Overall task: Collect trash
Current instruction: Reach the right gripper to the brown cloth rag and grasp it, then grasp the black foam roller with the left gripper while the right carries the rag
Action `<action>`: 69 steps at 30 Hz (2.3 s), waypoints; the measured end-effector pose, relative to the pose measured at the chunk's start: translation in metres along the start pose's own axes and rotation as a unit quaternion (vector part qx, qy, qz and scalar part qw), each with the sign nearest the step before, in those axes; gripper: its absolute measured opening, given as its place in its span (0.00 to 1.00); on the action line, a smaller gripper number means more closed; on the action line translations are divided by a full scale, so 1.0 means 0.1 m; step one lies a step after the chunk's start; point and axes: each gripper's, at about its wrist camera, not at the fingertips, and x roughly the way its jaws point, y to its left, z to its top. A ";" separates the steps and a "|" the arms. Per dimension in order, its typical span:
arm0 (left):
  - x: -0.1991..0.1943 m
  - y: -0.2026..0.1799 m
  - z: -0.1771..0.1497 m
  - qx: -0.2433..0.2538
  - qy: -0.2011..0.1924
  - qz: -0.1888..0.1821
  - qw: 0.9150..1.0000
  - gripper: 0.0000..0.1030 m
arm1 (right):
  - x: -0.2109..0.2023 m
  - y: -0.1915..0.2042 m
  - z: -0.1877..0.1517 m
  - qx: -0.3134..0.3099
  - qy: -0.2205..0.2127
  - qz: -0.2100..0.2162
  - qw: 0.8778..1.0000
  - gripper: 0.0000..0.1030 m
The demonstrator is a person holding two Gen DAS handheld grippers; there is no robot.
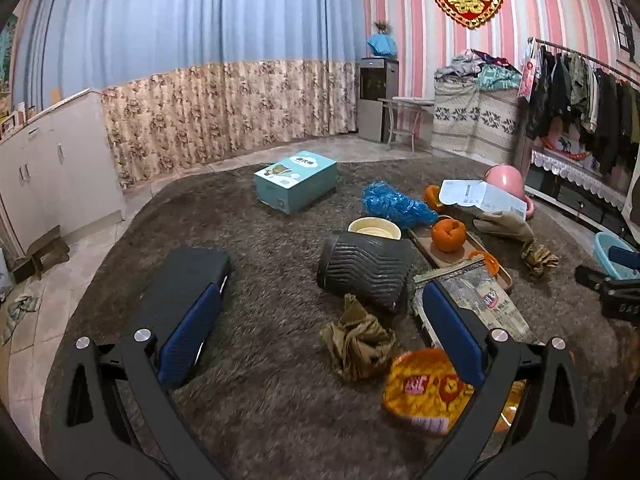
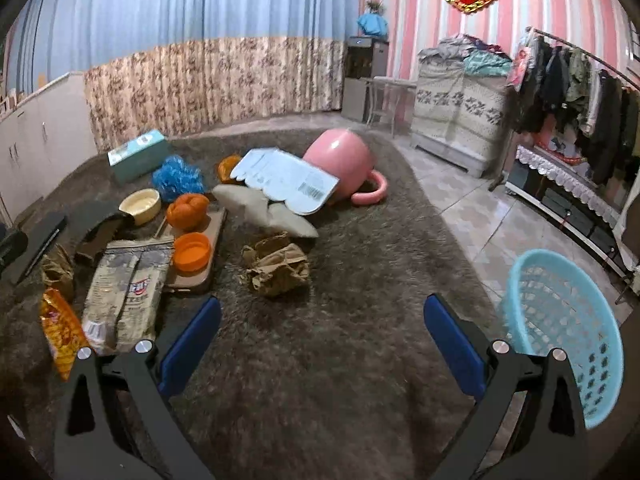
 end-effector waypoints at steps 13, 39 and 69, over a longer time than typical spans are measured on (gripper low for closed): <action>0.61 -0.09 0.18 0.015 0.055 -0.041 0.998 0.95 | 0.58 0.20 0.14 -0.011 0.052 0.054 0.997 0.54; 1.02 -0.28 0.21 0.050 0.104 -0.091 0.989 0.74 | 0.07 -0.14 0.16 0.034 -0.016 0.057 0.998 0.46; -0.59 -1.34 0.80 0.028 -0.052 -0.105 0.993 0.73 | -0.96 -1.72 -0.17 0.152 -0.116 -0.092 0.977 0.46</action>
